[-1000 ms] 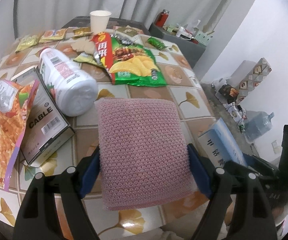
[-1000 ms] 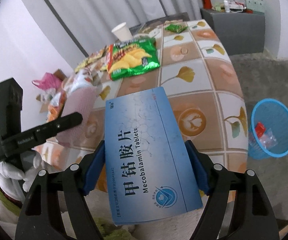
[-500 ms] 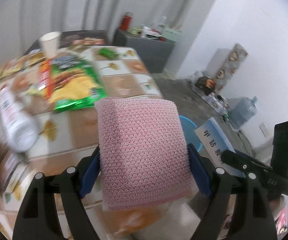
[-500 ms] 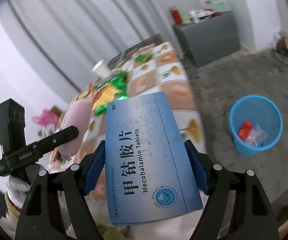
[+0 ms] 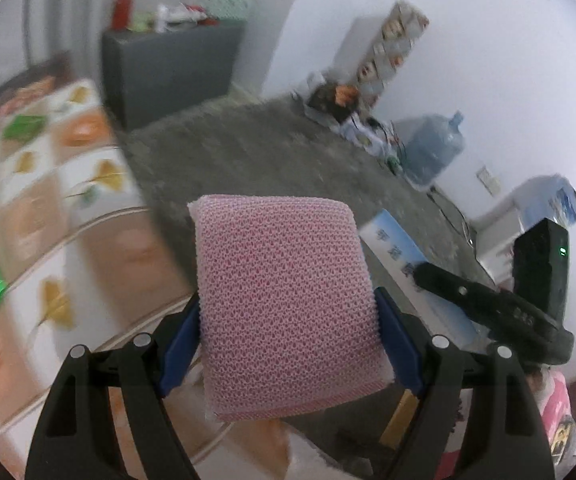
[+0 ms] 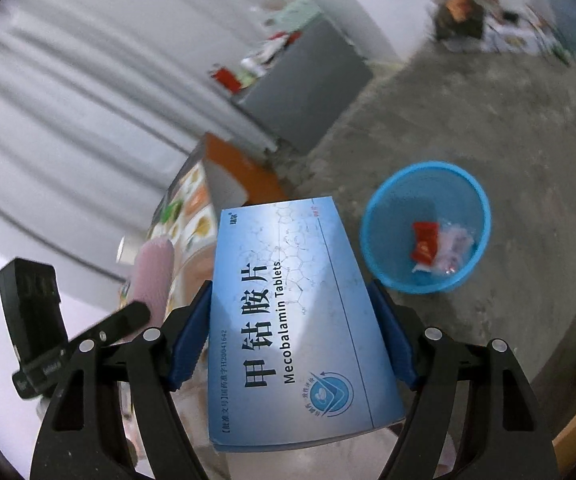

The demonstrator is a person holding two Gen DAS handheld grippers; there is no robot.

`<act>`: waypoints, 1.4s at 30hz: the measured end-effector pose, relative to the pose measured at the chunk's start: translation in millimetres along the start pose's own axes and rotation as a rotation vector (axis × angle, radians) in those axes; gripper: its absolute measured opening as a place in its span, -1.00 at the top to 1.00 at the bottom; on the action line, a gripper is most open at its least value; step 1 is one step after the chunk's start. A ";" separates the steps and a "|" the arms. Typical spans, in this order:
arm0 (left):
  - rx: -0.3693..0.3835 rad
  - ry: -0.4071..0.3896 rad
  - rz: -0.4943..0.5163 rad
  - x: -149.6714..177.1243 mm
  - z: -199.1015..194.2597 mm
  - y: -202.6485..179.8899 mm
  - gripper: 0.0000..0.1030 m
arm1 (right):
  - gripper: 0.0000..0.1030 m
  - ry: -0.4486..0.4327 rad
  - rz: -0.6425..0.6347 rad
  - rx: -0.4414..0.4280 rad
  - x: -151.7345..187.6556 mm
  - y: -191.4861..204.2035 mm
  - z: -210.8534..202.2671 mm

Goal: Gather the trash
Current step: 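Carry the blue box and pink pad in both tools over the blue wastebasket, then open both tools to drop the box and pad into the basket, then move both tools back over the table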

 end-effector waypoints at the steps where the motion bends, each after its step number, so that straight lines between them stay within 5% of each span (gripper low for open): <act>1: 0.015 0.028 -0.006 -7.0 17.6 -5.5 -0.53 | -0.37 0.009 0.035 0.005 -7.1 -11.7 7.8; 10: -0.011 0.150 -0.044 -45.1 139.9 -18.3 -0.61 | -0.39 0.053 0.222 0.031 -54.0 -84.4 69.4; 13: -0.010 0.175 -0.087 -50.8 180.1 -11.7 -0.71 | -0.60 0.068 0.264 0.058 -64.6 -111.1 100.9; 18: -0.067 0.178 -0.173 -52.5 220.3 8.3 -0.71 | -0.64 0.096 0.268 0.216 -57.6 -160.5 130.7; 28: 0.018 0.078 -0.145 -59.4 165.2 -11.3 -0.71 | -0.64 -0.012 0.164 0.262 -32.8 -153.9 81.1; 42: 0.113 -0.159 0.004 -27.3 -10.2 -27.9 -0.71 | -0.86 -0.272 -0.253 0.340 5.4 -33.5 -8.5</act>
Point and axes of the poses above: each gripper's, at about its wrist camera, not at the fingertips, and z roughly the way its jaws point, y to its left, x to its underside, the point moved 6 cm from there along z, roughly the way its jaws point, and after that the axes turned 4 degrees about -y, right-handed, at the moved point
